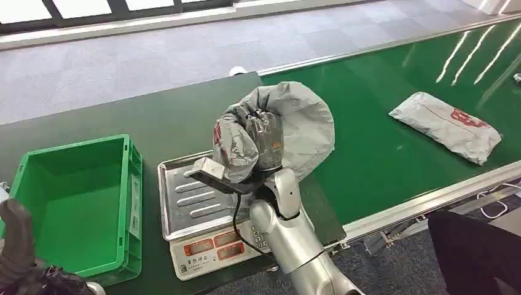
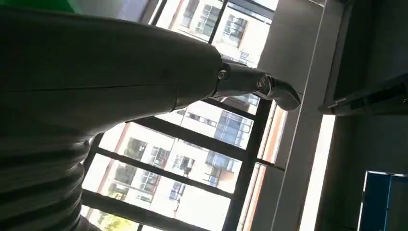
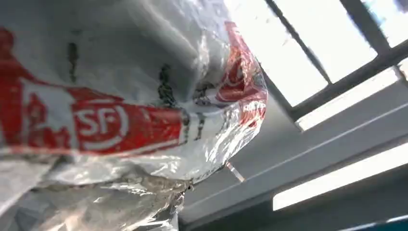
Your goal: Moved the parcel from conveyor to table for the left to box.
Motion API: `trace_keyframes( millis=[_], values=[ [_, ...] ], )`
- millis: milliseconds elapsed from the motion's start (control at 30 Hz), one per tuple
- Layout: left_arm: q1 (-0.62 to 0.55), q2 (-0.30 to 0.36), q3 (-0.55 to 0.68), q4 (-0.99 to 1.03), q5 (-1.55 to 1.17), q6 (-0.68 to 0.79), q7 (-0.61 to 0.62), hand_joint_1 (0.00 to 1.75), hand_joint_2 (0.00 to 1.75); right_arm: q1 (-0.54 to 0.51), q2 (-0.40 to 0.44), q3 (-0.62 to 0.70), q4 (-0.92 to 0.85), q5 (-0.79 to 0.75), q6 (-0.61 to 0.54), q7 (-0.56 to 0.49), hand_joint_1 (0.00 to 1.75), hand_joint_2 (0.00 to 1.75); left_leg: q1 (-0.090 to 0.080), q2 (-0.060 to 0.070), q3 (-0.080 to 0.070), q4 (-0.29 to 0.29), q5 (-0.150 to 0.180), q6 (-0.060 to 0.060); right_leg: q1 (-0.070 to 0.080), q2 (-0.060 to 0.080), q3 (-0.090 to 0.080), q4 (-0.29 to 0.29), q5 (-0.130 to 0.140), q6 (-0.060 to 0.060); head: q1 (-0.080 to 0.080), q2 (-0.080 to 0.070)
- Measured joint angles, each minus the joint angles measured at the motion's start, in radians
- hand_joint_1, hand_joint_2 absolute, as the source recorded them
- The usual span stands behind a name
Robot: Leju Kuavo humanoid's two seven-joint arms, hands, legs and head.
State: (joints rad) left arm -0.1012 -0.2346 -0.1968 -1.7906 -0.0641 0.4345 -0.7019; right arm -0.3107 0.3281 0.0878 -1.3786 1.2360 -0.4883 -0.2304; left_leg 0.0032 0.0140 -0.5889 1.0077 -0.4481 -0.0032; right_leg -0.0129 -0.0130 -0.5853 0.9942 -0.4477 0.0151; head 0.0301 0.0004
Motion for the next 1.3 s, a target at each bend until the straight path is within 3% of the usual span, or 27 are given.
trace_keyframes(
  millis=[167, 400, 1067, 1200, 1300],
  values=[
    [-0.002, 0.0, 0.0, 0.004, 0.0, 0.001, 0.0, 0.0, 1.75, -0.02, -0.001, 0.072, 0.07, -0.02, -0.013, 0.008, 1.75, 1.75, 0.0, 0.0, 0.0, 0.0, 0.0, 0.0, 0.0, 0.0, 0.0, 0.0, 0.0, 0.0, 0.0, 0.0],
    [-0.002, 0.0, 0.0, 0.004, 0.0, 0.015, 0.0, 0.0, 1.75, -0.026, -0.01, 0.128, 0.109, -0.143, -0.127, -0.027, 1.75, 1.75, 0.0, 0.0, -0.001, 0.0, 0.0, 0.0, -0.001, 0.0, -0.001, 0.0, 0.0, 0.0, 0.0, 0.0],
    [-0.002, 0.0, 0.0, 0.004, -0.003, 0.021, 0.0, 0.0, 1.75, -0.032, -0.024, 0.17, 0.125, -0.163, -0.139, -0.024, 1.75, 1.75, 0.0, -0.001, -0.001, 0.0, 0.0, 0.0, 0.0, 0.0, -0.001, 0.0, 0.0, 0.0, 0.0, 0.0],
    [-0.002, 0.0, 0.0, 0.004, -0.003, 0.027, 0.0, 0.0, 1.75, -0.031, -0.024, 0.172, 0.117, -0.245, -0.2, -0.11, 1.75, 1.75, 0.0, -0.001, -0.001, 0.0, 0.0, 0.0, 0.0, 0.0, -0.001, 0.0, 0.0, 0.0, 0.0, 0.0],
    [0.0, 0.001, 0.0, 0.004, -0.003, 0.027, 0.0, 0.0, 1.75, -0.03, -0.022, 0.168, 0.06, -0.329, -0.207, -0.233, 1.75, 1.75, 0.0, -0.001, -0.001, 0.0, 0.0, 0.0, 0.0, 0.0, -0.002, 0.0, 0.0, 0.0, 0.0, 0.0]
  ],
)
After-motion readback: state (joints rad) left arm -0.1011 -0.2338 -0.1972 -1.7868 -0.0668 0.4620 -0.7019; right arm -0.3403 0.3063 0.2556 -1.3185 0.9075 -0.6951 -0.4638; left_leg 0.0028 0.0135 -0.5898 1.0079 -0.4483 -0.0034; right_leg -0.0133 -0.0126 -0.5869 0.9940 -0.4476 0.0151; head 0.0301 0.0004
